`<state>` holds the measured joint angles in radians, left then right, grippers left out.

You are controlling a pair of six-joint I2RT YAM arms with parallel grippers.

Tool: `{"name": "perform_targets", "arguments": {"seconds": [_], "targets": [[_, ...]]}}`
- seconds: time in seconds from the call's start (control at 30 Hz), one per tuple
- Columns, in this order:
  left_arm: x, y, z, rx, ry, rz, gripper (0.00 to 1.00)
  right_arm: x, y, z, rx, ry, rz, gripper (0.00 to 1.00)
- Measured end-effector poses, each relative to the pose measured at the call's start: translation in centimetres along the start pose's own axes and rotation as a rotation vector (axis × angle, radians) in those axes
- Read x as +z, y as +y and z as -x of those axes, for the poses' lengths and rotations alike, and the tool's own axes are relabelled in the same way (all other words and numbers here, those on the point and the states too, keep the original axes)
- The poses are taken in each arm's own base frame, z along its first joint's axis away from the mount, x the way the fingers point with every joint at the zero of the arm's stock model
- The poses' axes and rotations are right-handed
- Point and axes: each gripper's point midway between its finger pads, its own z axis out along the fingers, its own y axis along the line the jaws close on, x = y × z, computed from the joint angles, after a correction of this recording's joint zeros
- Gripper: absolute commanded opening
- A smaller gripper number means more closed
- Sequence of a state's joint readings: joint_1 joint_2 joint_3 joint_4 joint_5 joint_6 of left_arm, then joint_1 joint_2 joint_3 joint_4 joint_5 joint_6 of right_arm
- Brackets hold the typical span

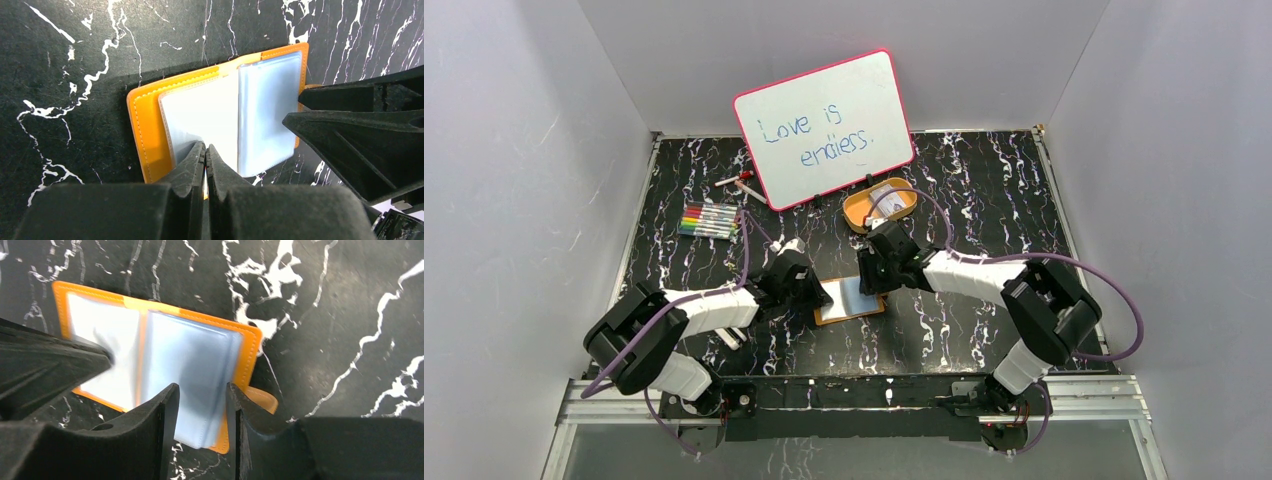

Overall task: Put the credit cards into the card holder
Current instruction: Open the card holder at the center of the board.

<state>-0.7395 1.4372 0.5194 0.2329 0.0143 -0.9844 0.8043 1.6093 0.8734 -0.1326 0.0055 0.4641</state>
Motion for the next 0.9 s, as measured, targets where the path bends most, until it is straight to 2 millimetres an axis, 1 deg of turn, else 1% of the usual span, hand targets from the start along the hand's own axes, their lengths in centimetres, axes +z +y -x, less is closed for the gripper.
{"name": "perform_targets", "arguments": {"seconds": [0.1,0.23,0.43,0.53,0.67,0.77,0.9], "targets": [[0.1,0.1,0.2,0.002,-0.014,0.003,0.00,-0.3,-1.0,-0.9,0.006,0.014,-0.037,0.45],[0.2,0.1,0.2,0.003,-0.025,-0.005,0.00,-0.4,-1.3,-1.2,0.011,0.003,-0.043,0.45],[0.2,0.0,0.3,0.015,-0.032,-0.020,0.00,-0.8,-1.4,-1.4,0.018,-0.005,-0.042,0.49],[0.1,0.0,0.3,0.029,-0.032,-0.019,0.00,-1.7,-1.8,-1.7,0.018,0.007,-0.060,0.52],[-0.4,0.4,0.2,0.051,-0.023,-0.002,0.00,-3.3,-1.7,-1.2,0.015,-0.011,-0.064,0.54],[-0.7,0.5,0.1,0.059,-0.017,0.008,0.00,-4.4,-1.2,-0.2,0.014,-0.040,-0.056,0.55],[-1.0,0.6,0.1,0.062,-0.013,0.012,0.04,-5.7,-0.4,1.4,0.010,-0.079,-0.040,0.55]]}}
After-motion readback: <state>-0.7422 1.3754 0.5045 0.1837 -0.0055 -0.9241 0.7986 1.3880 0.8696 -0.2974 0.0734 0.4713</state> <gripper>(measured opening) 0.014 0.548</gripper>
